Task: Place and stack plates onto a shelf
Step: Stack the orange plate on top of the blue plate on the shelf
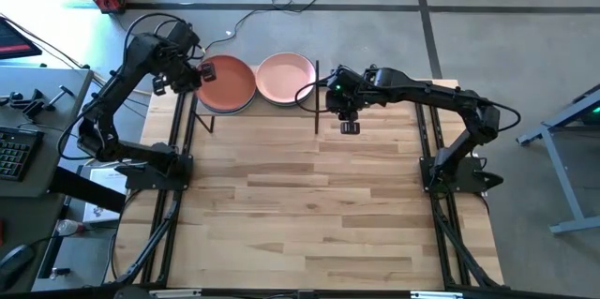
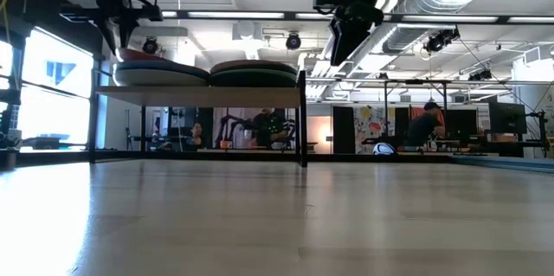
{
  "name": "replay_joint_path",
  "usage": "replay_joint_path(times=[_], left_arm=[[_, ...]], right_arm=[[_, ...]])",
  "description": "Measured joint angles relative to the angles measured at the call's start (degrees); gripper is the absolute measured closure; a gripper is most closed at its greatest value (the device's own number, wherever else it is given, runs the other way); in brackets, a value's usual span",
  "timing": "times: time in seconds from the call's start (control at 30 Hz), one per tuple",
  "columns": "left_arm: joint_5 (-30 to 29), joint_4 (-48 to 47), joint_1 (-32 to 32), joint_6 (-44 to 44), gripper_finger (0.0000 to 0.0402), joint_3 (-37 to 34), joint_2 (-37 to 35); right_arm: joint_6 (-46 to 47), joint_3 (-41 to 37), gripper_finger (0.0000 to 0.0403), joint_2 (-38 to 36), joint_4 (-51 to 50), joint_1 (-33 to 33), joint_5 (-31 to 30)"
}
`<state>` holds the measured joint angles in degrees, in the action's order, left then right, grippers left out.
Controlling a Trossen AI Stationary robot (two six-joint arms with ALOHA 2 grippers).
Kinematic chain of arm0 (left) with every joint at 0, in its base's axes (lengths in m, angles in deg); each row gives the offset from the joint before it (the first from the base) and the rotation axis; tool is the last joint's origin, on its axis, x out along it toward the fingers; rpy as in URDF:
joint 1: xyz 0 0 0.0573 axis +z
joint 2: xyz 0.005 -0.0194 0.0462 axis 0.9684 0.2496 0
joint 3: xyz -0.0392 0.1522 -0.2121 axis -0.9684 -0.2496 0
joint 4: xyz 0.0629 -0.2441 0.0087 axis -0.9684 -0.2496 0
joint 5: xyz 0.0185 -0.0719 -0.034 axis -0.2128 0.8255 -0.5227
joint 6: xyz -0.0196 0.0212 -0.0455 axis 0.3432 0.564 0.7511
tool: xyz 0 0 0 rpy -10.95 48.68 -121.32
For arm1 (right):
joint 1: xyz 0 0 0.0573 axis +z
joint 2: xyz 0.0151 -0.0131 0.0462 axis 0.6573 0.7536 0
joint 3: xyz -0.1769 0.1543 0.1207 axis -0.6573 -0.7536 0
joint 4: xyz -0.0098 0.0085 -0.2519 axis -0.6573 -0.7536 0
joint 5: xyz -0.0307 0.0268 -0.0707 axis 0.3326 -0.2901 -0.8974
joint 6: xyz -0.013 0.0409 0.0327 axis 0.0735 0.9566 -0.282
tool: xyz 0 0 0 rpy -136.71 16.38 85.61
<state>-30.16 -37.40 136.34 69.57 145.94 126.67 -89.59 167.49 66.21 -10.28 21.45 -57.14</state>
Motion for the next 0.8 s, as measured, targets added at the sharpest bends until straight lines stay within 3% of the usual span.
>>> replay_joint_path(times=[0.23,0.8], left_arm=[[0.07,-6.01,0.0,-3.55,0.0323,0.0,-0.02],[-5.06,-5.8,0.0,-3.58,0.0333,-0.04,3.13]], right_arm=[[0.02,0.0,0.0279,0.0,0.02,0.0,1.85],[1.6,0.0,0.0279,0.0,0.03,0.0,2.16]])
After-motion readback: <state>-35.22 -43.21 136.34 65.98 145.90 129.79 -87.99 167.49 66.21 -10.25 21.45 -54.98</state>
